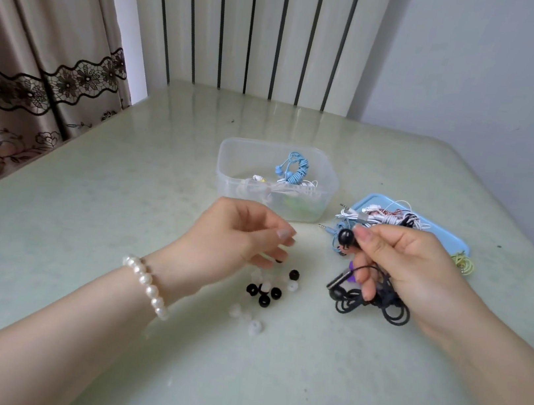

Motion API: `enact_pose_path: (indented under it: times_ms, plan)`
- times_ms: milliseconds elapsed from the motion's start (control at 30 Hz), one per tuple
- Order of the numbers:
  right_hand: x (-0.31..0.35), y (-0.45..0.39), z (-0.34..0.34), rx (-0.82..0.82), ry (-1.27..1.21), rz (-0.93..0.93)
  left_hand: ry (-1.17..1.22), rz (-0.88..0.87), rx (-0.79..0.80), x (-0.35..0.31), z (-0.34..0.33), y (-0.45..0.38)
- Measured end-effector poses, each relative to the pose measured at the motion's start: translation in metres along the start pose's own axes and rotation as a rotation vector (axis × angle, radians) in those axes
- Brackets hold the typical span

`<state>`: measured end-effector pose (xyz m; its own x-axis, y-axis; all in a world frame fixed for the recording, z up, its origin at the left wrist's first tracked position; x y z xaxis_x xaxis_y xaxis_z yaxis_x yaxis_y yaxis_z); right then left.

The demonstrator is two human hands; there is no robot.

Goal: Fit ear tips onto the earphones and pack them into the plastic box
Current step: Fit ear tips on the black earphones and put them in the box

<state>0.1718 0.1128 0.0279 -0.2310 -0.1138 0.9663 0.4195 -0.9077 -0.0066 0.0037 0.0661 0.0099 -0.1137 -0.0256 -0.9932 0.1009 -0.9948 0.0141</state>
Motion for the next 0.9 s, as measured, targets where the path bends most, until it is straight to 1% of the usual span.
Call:
enact_pose_path:
  times_ms: [67, 133, 233, 333, 367, 467, 633, 767, 800, 833, 867, 900]
  plan:
    - [-0.004, -0.001, 0.001, -0.008, 0.049, -0.027, -0.154, -0.065, -0.103, -0.002, 0.016, -0.005]
    - [-0.007, -0.003, 0.003, -0.035, 0.094, -0.038, -0.262, -0.094, -0.135, 0.001, 0.022, -0.009]
    - [-0.007, -0.004, 0.004, -0.065, 0.183, -0.032, -0.459, -0.165, -0.091, 0.004, 0.010, -0.013]
    - [-0.007, -0.005, 0.002, -0.068, 0.213, -0.029, -0.702, -0.335, -0.036, -0.002, -0.015, -0.017]
    - [-0.006, -0.004, 0.001, -0.068, 0.219, -0.029, -0.774, -0.365, -0.019, -0.002, -0.021, -0.018]
    - [-0.008, -0.004, 0.000, -0.061, 0.185, -0.042, -0.920, -0.355, 0.003, 0.005, -0.026, -0.024]
    - [-0.017, -0.006, -0.001, -0.032, 0.042, -0.085, -0.911, -0.267, 0.002, 0.013, -0.018, -0.029]
    - [-0.023, -0.007, -0.003, -0.010, -0.112, -0.155, -0.942, -0.315, 0.003, 0.009, -0.020, -0.024]
    - [-0.023, -0.006, -0.005, -0.003, -0.142, -0.169, -0.898, -0.322, -0.021, 0.007, -0.019, -0.023]
    - [-0.024, -0.006, -0.006, 0.006, -0.170, -0.178, -0.790, -0.299, -0.053, 0.005, -0.016, -0.021]
    - [-0.024, -0.005, -0.007, 0.016, -0.195, -0.181, -0.608, -0.247, -0.075, 0.003, -0.013, -0.019]
    - [-0.023, -0.004, -0.008, 0.025, -0.214, -0.181, -0.363, -0.175, -0.074, 0.003, -0.012, -0.016]
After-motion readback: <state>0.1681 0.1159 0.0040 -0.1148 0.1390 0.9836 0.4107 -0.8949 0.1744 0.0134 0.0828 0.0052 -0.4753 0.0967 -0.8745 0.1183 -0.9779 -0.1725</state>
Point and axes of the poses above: each hand's wrist, its own y-axis away from the middle knuckle, its own z-axis out of the back of the hand, x = y × z, the point moved 8 cm from there along -y, towards the middle knuckle, and after that the axes turned 2 degrees about -z, right-handed, at the moved point
